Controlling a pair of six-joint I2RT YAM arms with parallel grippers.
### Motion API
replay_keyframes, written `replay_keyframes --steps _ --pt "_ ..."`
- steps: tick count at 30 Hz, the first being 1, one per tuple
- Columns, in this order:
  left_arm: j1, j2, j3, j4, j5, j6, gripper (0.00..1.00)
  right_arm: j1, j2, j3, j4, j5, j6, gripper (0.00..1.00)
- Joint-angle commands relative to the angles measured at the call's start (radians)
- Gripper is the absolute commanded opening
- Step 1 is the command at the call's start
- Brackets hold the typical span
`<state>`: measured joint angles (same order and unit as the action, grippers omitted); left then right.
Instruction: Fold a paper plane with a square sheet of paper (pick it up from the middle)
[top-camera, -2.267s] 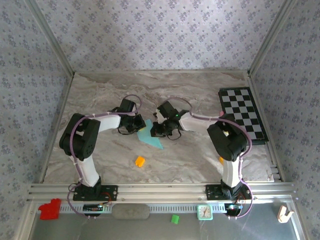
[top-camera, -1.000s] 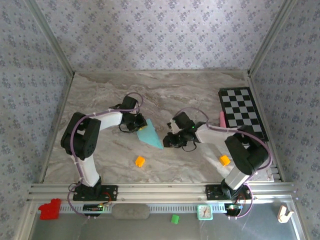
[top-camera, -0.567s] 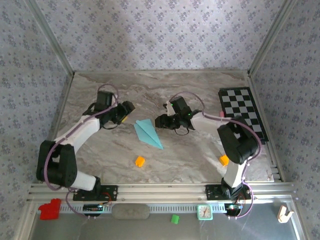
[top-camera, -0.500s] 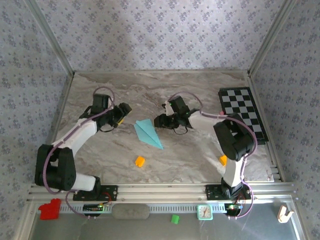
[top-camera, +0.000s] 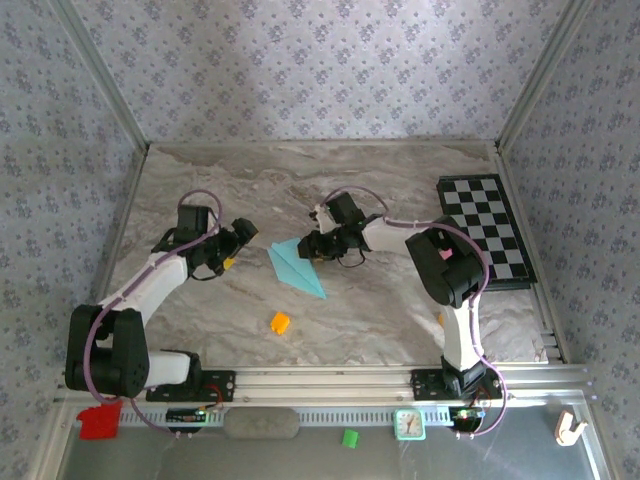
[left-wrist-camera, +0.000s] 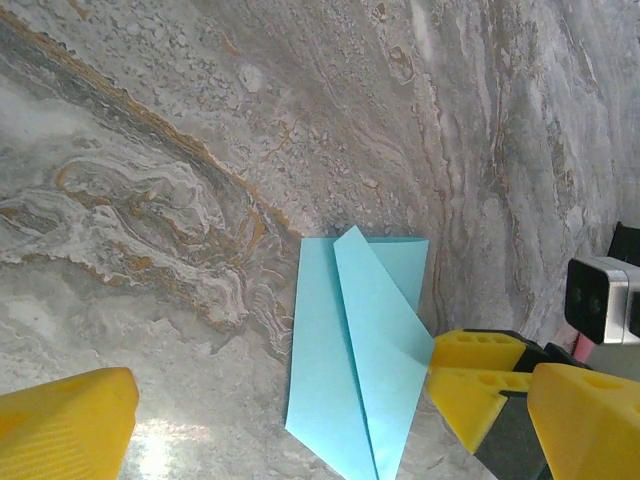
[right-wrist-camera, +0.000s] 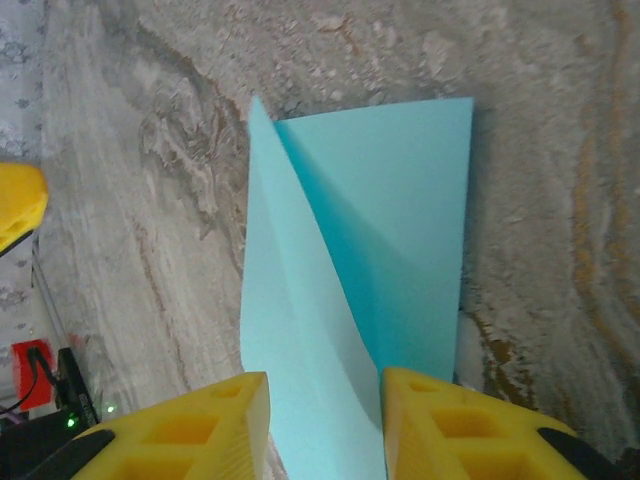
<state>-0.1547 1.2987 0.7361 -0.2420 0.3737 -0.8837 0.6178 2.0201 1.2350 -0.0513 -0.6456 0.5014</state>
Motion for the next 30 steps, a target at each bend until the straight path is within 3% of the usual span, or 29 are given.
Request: replay_keyframes --steps 1,6,10,15,22,30 --pt "0.009 0.010 0.000 0.004 0.011 0.026 1.00 0.008 0.019 0.020 -0.025 -0.063 -0.039 0.32" --pt "0.008 0.018 0.003 0.008 0.027 0.009 1.00 0.008 0.027 0.023 -0.028 -0.069 -0.063 0.26" --pt "0.008 0.019 0.003 0.024 0.055 -0.001 1.00 0.006 0.025 0.033 -0.031 -0.067 -0.081 0.12" --pt "0.008 -0.003 -0.006 0.077 0.111 -0.007 1.00 -0.004 -0.040 0.007 0.031 -0.048 -0.055 0.04" --pt "-0.028 -0.085 -0.043 0.263 0.243 -0.054 0.99 -0.039 -0.189 -0.132 0.324 -0.092 0.185 0.02" --pt "-0.142 -0.128 -0.081 0.535 0.290 -0.151 0.96 -0.066 -0.292 -0.212 0.658 -0.125 0.503 0.02"
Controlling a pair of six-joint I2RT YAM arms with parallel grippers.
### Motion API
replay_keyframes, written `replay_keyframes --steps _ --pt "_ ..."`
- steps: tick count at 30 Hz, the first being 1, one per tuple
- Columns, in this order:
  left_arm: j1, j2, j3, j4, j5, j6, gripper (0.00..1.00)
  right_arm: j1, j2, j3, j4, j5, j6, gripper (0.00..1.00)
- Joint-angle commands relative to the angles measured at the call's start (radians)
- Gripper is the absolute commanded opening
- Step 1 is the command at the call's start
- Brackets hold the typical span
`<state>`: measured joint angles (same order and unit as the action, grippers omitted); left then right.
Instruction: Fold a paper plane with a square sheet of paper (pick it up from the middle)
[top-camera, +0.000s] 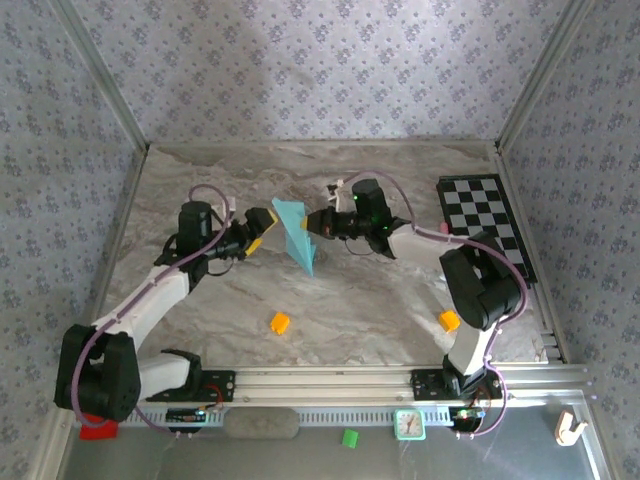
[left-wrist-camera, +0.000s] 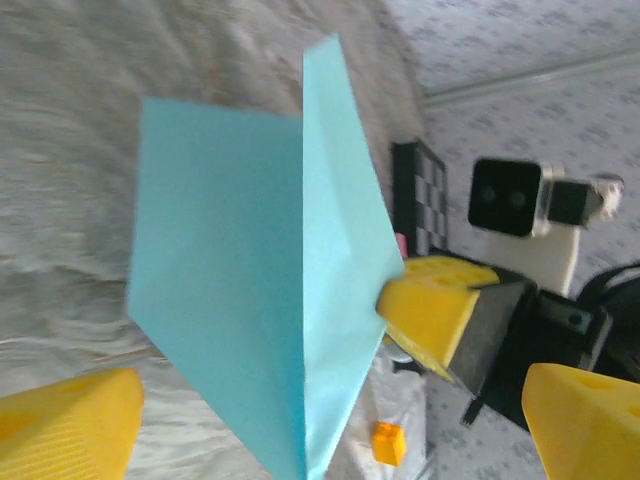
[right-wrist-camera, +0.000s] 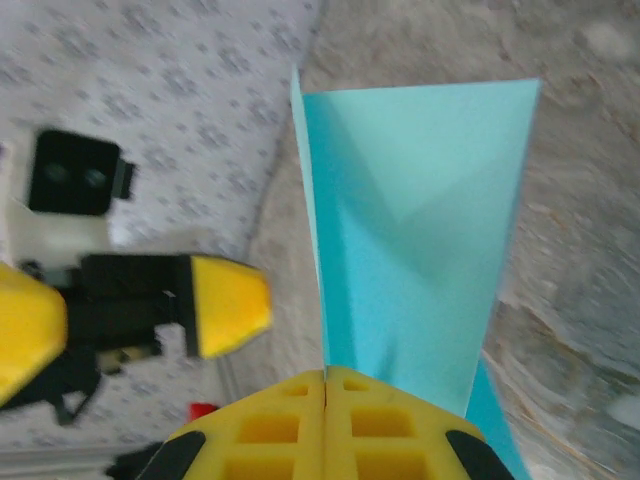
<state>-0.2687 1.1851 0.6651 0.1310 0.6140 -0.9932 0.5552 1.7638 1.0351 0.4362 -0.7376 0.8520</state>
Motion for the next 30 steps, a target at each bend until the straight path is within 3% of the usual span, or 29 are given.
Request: replay_keyframes --steps 1,13,18,30 --pt "-0.045 -0.012 -0.007 0.185 0.048 -0.045 0.96 -0.004 -0.039 -0.008 0.189 -0.042 0.175 0.02" --pt "-0.121 0.046 0.013 0.373 0.085 -0.082 0.75 -0.007 -0.007 0.002 0.511 -0.087 0.452 0.03" --pt "-0.122 0.041 0.009 0.416 0.105 -0.092 0.59 -0.008 -0.007 -0.005 0.524 -0.086 0.472 0.03" --pt "-0.123 0.016 -0.024 0.498 0.081 -0.125 0.36 -0.016 -0.010 -0.019 0.530 -0.085 0.478 0.04"
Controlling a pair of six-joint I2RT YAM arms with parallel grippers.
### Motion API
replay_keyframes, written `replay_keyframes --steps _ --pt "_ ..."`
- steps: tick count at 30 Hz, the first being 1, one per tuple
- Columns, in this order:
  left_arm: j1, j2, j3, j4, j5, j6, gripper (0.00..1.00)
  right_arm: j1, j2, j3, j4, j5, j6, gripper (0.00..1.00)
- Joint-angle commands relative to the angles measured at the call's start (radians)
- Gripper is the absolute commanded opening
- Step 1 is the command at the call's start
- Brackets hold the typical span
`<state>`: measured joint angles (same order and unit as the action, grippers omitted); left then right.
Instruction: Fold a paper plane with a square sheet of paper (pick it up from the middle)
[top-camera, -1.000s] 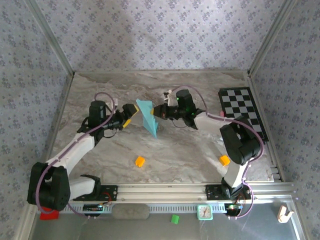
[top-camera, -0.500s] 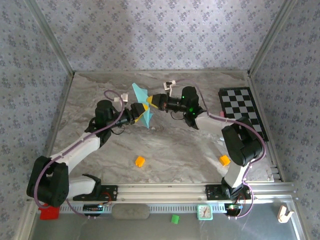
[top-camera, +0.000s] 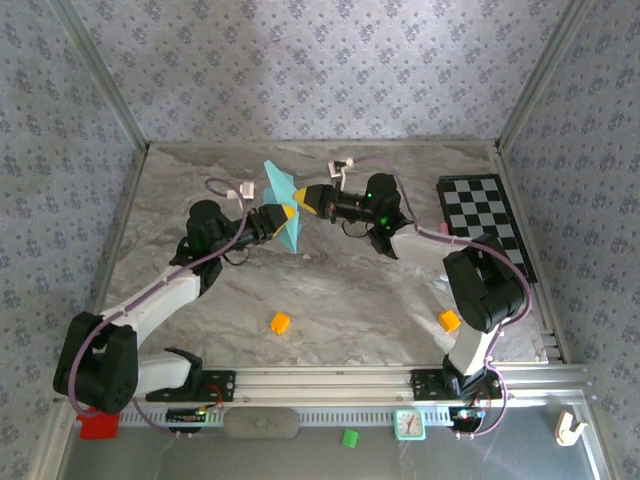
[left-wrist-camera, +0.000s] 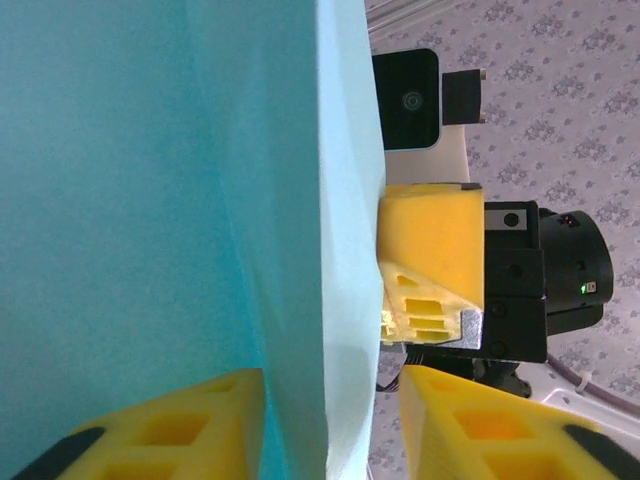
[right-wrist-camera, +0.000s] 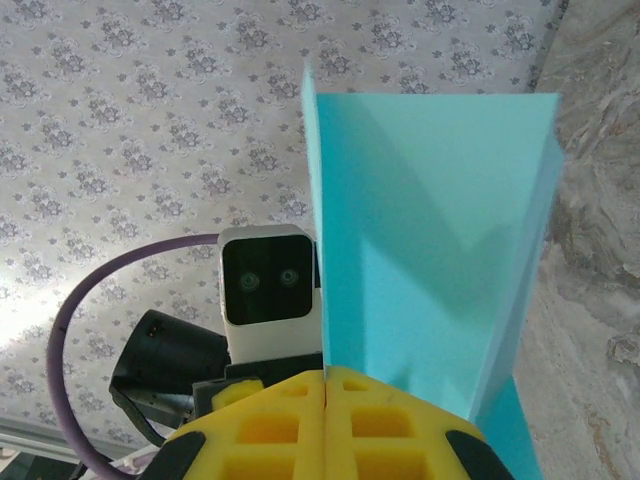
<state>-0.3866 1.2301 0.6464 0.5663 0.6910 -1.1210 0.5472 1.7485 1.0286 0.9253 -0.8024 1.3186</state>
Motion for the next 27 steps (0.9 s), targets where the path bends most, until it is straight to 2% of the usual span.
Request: replay_keyframes --steps 1,4,8,11,14,17,22,26,27 --pt "-0.005 -0.030 -0.006 0.060 0.003 0.005 0.34 -0.007 0.004 -0.013 0.040 -0.020 0.011 0.04" --pt "-0.005 -0.026 -0.007 0.053 -0.002 0.010 0.28 -0.009 -0.003 -0.018 0.041 -0.018 0.010 0.06" --pt "-0.005 -0.030 0.000 0.040 -0.006 0.032 0.19 -0.015 -0.010 -0.023 0.031 -0.018 0.003 0.14" --pt "-0.005 -0.040 0.014 -0.017 -0.020 0.072 0.14 -0.027 -0.041 -0.050 -0.025 0.003 -0.059 0.29" --pt "-0.004 -0.053 0.041 -0.136 -0.042 0.143 0.12 -0.050 -0.118 -0.094 -0.177 0.068 -0.197 0.46" --pt "-0.004 -0.063 0.088 -0.322 -0.089 0.253 0.11 -0.080 -0.225 -0.104 -0.448 0.169 -0.390 0.55" --pt "-0.012 -0.047 0.191 -0.646 -0.240 0.453 0.11 -0.101 -0.377 -0.080 -0.852 0.407 -0.661 0.61" --pt "-0.046 0.004 0.300 -0.879 -0.432 0.581 0.11 -0.113 -0.449 -0.079 -1.007 0.531 -0.771 0.63" --pt "-0.066 0.023 0.332 -0.938 -0.510 0.613 0.11 -0.117 -0.461 -0.078 -1.036 0.554 -0.792 0.64"
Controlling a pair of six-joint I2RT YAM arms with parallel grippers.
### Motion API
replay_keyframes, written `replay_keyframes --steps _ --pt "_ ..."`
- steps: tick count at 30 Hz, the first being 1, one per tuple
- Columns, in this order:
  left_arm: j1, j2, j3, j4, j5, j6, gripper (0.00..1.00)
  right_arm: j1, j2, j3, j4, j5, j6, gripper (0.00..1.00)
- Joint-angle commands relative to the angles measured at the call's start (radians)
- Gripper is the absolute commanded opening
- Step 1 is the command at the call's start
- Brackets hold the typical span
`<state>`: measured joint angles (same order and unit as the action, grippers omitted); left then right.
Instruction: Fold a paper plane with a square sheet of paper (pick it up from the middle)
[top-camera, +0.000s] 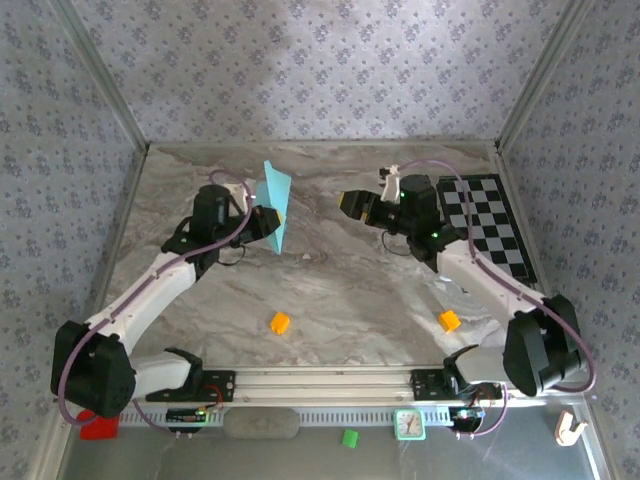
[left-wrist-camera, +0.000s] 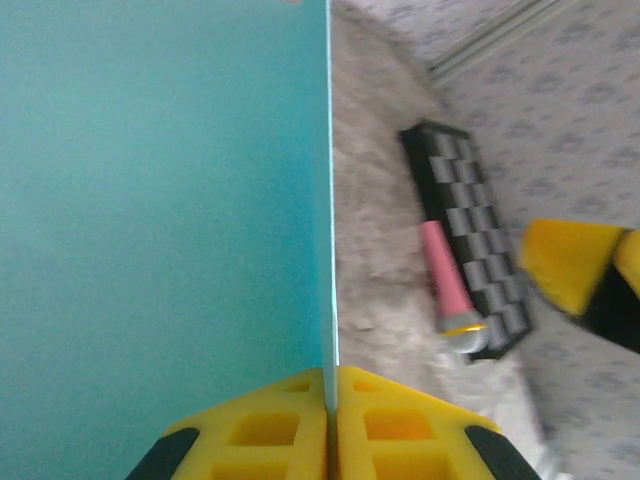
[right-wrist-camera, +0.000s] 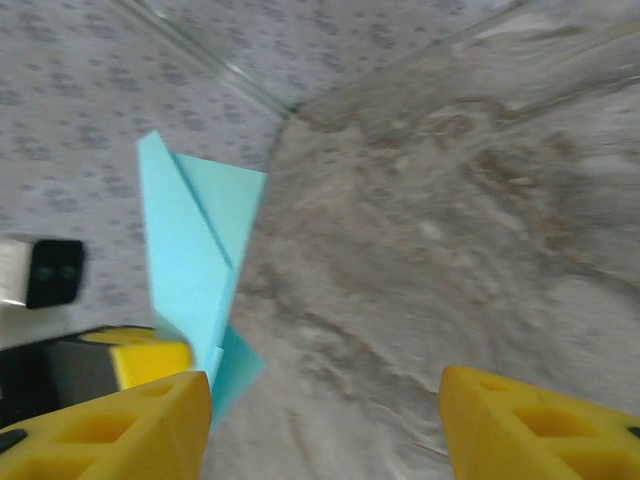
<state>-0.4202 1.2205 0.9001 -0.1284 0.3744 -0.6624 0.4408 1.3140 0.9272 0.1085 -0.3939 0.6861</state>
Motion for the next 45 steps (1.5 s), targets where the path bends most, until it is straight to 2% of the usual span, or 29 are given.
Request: replay_keyframes --steps 1,7,11,20,25,34,45 --pt "-0.053 0.061 0.110 -0.297 -0.264 0.182 0.11 -0.015 -0.039 0.022 -0.245 0.168 -0.180 0.65" --pt "-0.179 0.276 0.295 -0.562 -0.689 0.249 0.09 -0.021 -0.077 0.005 -0.303 0.185 -0.299 0.84" --pt "-0.240 0.439 0.403 -0.691 -0.879 0.244 0.09 -0.035 -0.099 -0.018 -0.296 0.213 -0.289 0.94" --pt "-0.360 0.773 0.593 -0.838 -1.153 0.268 0.10 -0.111 -0.115 -0.058 -0.294 0.205 -0.237 0.92" --pt "-0.390 0.882 0.645 -0.855 -1.197 0.271 0.12 -0.158 -0.113 -0.082 -0.280 0.158 -0.187 0.91" --pt "-0.407 0.968 0.680 -0.823 -1.090 0.255 0.18 -0.186 -0.090 -0.099 -0.266 0.125 -0.134 0.89" --pt "-0.448 1.008 0.733 -0.851 -1.074 0.204 0.23 -0.200 -0.062 -0.093 -0.262 0.109 -0.098 0.88"
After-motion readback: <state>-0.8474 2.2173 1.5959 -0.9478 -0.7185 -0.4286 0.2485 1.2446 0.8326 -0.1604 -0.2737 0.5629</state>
